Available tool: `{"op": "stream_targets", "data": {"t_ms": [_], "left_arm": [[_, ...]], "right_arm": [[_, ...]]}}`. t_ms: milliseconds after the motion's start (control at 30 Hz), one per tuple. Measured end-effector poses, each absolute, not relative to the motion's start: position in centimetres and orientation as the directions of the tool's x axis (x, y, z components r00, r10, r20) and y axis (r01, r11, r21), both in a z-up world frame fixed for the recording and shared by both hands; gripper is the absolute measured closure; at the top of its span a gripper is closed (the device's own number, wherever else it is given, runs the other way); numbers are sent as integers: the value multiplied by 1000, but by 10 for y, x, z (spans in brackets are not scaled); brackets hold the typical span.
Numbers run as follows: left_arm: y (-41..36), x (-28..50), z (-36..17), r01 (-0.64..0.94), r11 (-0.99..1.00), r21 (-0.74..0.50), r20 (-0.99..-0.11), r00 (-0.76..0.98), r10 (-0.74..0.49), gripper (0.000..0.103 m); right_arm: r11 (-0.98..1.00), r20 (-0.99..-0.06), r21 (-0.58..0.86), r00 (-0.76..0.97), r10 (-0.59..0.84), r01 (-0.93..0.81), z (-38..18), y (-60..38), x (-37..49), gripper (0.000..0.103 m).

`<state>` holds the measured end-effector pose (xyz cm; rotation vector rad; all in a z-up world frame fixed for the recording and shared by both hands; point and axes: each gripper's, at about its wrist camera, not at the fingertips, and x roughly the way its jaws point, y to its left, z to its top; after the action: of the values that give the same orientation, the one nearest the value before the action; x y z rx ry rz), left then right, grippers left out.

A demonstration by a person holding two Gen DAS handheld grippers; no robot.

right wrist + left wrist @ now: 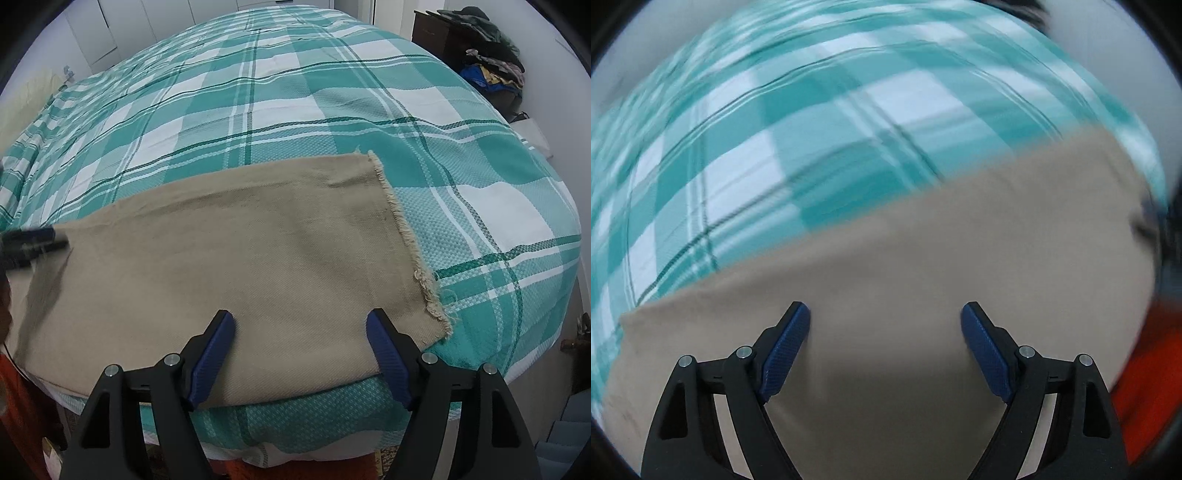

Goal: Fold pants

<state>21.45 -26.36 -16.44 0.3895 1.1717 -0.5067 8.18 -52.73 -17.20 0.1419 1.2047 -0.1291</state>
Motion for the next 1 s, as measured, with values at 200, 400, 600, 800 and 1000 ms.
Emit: {"op": "stream_targets", "data": {"t_ms": [200,400,600,800,1000], "left_arm": [[-259,138,-152,673,737,63,-915,334,-227,15],[-262,131,-162,633,771,73,-915,351,-201,14],[-263,129,-163,620,779,92,-909,373,-189,9],[-257,129,-168,590,805,68,-906,375,-198,6],[-257,129,-168,585,808,63,-905,375,-201,6]], "right_arm": [[980,-928,72,373,-3,186,-169,-532,79,29],[979,-929,69,370,-8,194,-169,-531,81,29],[980,-927,68,375,-7,187,-169,-530,79,29],[947,-860,189,509,31,262,-149,-549,61,29],[612,-622,665,771,135,429,-138,-624,-10,29]]}}
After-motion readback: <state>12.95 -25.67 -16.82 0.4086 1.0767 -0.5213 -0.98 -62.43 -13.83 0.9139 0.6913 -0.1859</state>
